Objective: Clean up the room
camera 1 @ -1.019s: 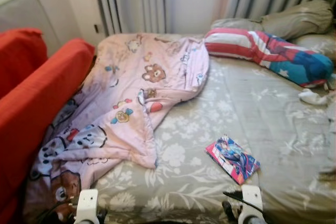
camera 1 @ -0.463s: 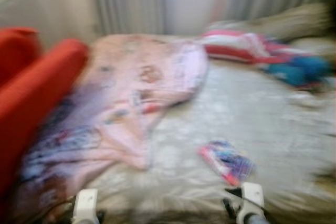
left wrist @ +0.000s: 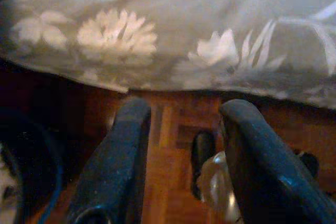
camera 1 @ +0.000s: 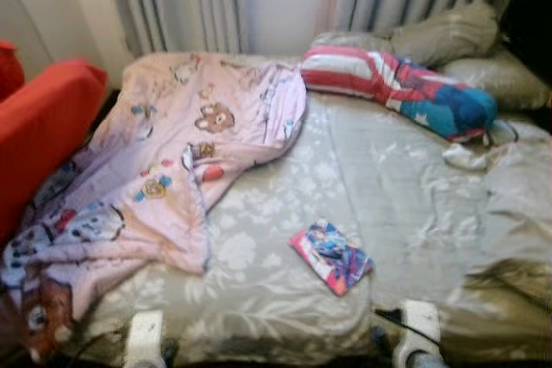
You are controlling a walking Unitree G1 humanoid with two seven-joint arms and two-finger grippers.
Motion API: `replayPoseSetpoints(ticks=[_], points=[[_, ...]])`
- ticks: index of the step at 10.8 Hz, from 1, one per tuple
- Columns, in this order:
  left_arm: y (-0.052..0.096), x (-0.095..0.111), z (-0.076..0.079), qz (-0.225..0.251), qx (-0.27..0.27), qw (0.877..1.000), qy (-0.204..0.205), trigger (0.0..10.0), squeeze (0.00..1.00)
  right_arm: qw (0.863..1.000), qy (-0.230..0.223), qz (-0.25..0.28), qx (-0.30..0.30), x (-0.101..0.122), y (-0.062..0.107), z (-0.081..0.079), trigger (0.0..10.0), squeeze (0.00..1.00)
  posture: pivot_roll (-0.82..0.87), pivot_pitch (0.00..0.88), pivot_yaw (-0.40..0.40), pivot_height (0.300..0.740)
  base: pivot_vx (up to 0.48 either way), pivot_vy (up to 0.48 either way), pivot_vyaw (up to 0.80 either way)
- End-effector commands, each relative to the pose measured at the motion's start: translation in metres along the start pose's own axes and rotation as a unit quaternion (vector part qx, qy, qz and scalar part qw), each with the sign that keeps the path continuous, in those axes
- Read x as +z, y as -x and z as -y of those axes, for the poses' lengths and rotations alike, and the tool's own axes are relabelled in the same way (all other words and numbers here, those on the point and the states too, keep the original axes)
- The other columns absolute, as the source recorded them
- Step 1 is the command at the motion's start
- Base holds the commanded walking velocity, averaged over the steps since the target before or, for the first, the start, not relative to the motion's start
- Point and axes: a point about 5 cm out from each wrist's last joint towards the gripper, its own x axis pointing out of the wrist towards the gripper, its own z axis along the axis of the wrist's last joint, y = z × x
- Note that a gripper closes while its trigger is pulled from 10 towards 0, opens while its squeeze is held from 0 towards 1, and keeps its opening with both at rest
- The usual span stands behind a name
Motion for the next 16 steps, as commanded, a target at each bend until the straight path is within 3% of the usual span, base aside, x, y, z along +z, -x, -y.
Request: replayPoseSetpoints(ticks=[1, 4, 7, 16], points=[[-0.0006, 0.0016, 0.0034, 0.003, -0.002, 1.000, 0.009, 10.0, 0.00, 1.000, -0.004, -0.002, -0.008, -0.0029, 0.0013, 0.0070, 10.0, 0.00, 0.14, 0.008, -0.001, 0.740, 0.000, -0.281, 0.00], [-0.0006, 0.0009, 0.0055, 0.002, -0.005, 1.000, 0.007, 10.0, 0.00, 1.000, 0.024, -0.002, -0.002, -0.0011, 0.0011, 0.0079, 10.0, 0.00, 0.14, 0.007, -0.006, 0.740, 0.000, -0.277, 0.27], [-0.0002, -0.0012, 0.0064, -0.002, -0.006, 1.000, 0.009, 10.0, 0.00, 1.000, 0.002, 0.000, -0.012, -0.0017, 0.0013, 0.0092, 10.0, 0.00, 0.14, 0.006, -0.008, 0.740, 0.000, -0.301, 0.17], [0.0007, -0.0056, 0.0079, -0.008, -0.009, 1.000, 0.011, 10.0, 0.00, 1.000, 0.005, 0.004, -0.012, -0.0020, 0.0017, 0.0104, 10.0, 0.00, 0.13, 0.000, -0.016, 0.740, 0.000, -0.304, 0.00]])
